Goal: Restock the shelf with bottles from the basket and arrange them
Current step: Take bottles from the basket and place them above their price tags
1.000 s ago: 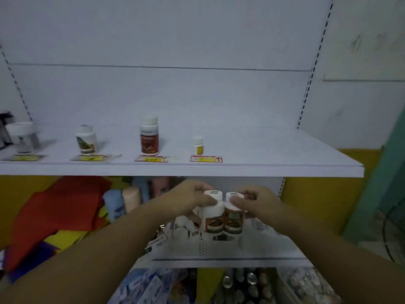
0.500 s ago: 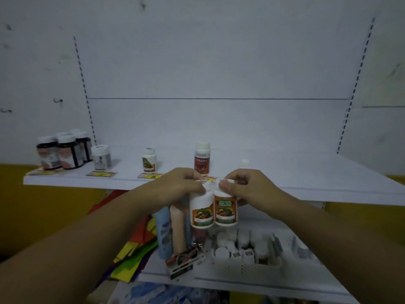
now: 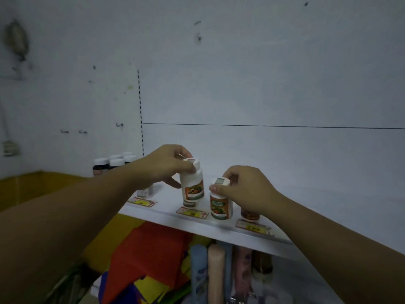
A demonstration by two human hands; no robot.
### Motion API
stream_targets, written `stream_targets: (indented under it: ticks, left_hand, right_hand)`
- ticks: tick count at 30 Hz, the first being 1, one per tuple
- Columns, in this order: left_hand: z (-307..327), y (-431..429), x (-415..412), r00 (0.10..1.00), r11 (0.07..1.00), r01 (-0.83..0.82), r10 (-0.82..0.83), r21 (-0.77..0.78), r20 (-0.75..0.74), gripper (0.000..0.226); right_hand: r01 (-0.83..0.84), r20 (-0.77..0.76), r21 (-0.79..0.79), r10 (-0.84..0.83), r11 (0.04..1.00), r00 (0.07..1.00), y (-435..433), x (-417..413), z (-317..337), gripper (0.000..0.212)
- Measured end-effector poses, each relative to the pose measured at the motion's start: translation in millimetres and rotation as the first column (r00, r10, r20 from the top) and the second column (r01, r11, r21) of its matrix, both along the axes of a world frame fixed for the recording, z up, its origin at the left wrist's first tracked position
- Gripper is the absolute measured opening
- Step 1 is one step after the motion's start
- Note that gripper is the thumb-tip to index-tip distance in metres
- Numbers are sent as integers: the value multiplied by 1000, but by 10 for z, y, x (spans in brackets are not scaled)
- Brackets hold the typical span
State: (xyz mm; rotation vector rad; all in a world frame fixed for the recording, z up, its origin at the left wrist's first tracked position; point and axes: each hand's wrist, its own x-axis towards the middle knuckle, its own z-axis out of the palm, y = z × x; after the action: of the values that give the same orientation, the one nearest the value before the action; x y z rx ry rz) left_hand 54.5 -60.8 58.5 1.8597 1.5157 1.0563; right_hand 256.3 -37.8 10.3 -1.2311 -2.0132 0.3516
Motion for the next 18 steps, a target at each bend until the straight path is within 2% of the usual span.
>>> stream_targets:
  ticks: [3, 6, 8, 11, 14, 18]
  left_hand:
    - [68, 255, -154, 994, 991, -104, 100, 80, 47, 23]
    - [116, 531, -258, 980, 975, -175, 159, 138, 119, 32]
    - [126, 717, -321, 978, 969, -180, 157, 170, 138, 38]
    - [128, 1012, -424, 981, 971, -150, 121, 189, 154, 34]
    - [94, 1309, -522, 985, 985, -107, 86, 134, 148, 28]
    - [-32, 1699, -573, 998, 1000, -21, 22, -24, 64, 28]
  right_hand:
    - [55, 110, 27, -58, 998, 992, 144, -195, -13, 36]
    - [78, 149, -15, -75, 997, 986, 318, -357, -79, 37]
    - [98, 171, -41, -90, 994, 981, 452, -456, -121, 36]
    - [150, 157, -85, -136, 985, 978, 655, -573, -174, 36]
    - [195, 152, -155, -171, 968, 973, 816, -656, -241, 34]
    - [245, 158, -172, -219, 954, 963, 959, -775, -305, 28]
